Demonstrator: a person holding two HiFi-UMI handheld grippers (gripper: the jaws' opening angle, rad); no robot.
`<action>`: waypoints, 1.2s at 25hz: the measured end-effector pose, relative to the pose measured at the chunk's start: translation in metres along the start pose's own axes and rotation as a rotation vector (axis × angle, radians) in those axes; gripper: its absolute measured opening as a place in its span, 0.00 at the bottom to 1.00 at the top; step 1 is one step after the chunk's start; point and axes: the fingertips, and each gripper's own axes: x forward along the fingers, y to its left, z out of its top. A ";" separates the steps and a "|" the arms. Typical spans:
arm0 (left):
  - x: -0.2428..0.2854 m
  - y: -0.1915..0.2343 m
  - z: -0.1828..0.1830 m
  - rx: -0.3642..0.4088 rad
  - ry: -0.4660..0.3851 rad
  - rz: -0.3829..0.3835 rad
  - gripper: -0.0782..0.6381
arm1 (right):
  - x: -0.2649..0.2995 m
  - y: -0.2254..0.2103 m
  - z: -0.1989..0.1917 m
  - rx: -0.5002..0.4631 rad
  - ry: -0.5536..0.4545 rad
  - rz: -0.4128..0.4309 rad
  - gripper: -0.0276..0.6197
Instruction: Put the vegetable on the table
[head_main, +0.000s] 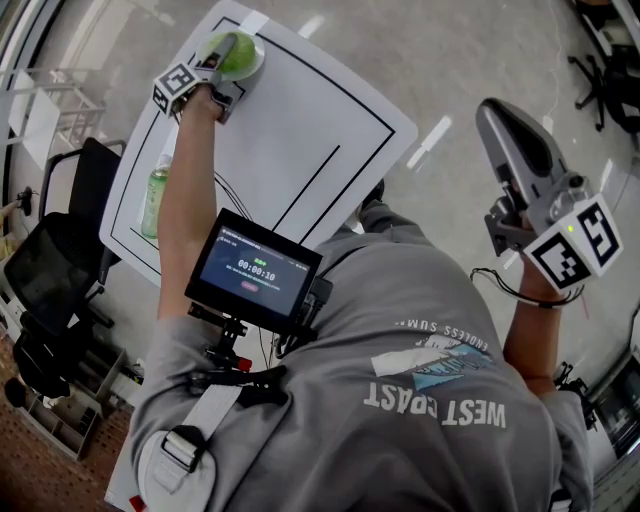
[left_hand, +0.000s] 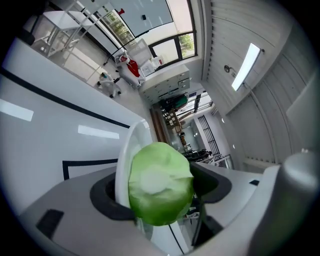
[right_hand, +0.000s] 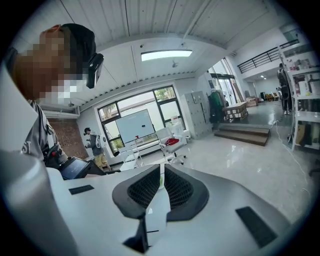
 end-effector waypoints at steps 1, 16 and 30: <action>0.000 0.000 0.000 0.010 0.004 0.004 0.58 | 0.001 0.000 0.000 0.000 0.000 0.002 0.06; -0.013 0.018 0.004 0.230 0.005 0.171 0.68 | 0.004 -0.001 -0.002 0.000 -0.008 0.020 0.06; -0.015 0.016 0.007 0.374 0.000 0.237 0.73 | 0.009 -0.001 -0.003 -0.001 -0.002 0.037 0.06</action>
